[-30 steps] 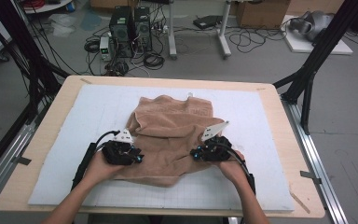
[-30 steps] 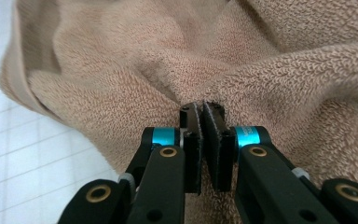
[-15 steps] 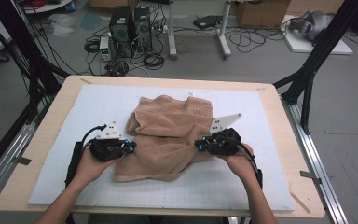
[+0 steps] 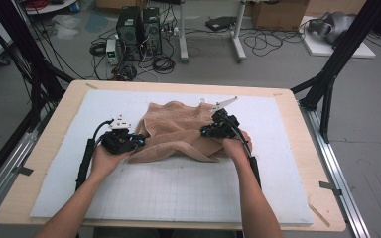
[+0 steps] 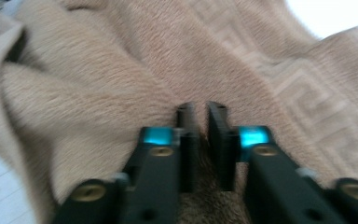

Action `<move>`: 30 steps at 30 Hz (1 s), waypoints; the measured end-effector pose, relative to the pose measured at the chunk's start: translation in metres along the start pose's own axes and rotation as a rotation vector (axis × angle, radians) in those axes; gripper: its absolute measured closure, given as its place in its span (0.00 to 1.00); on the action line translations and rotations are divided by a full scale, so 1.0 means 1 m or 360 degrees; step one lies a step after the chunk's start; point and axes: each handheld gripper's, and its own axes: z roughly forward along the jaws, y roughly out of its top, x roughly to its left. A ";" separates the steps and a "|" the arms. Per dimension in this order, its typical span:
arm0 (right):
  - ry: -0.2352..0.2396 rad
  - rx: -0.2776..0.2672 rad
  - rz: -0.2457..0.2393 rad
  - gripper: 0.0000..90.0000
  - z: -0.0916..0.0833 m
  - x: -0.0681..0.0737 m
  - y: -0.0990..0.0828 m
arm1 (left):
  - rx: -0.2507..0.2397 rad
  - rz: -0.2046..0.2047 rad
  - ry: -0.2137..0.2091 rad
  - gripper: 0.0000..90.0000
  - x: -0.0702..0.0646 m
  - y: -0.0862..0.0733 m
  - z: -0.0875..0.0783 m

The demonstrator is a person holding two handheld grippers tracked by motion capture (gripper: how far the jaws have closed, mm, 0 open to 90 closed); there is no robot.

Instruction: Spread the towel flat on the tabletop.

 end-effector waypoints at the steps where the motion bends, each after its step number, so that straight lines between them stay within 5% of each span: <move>1: 0.0012 -0.0025 -0.0009 0.82 -0.004 0.000 0.000 | -0.0017 0.0006 -0.0012 0.81 0.000 0.001 -0.004; 8: 0.0043 -0.0110 -0.0154 0.79 -0.043 0.024 -0.003 | -0.0062 0.0067 -0.0057 0.73 -0.010 0.003 -0.023; 12: 0.0057 -0.0115 -0.0241 0.78 -0.058 0.045 -0.020 | -0.0048 0.0127 -0.0095 0.72 -0.018 0.000 -0.028; 16: 0.0089 -0.0125 -0.0264 0.73 -0.062 0.059 -0.047 | 0.0055 0.0165 -0.0144 0.70 -0.021 -0.005 -0.019; 24: 0.0275 0.0012 -0.0178 0.55 -0.050 0.054 -0.078 | 0.0250 0.0182 -0.0239 0.57 -0.023 -0.017 0.003; 27: 0.0284 0.0048 -0.0179 0.58 -0.048 0.054 -0.087 | 0.0277 0.0191 -0.0257 0.65 -0.025 -0.022 0.008; 30: 0.0272 0.0167 -0.0213 0.78 -0.036 0.057 -0.092 | 0.0292 0.0230 -0.0250 0.85 -0.029 -0.020 0.008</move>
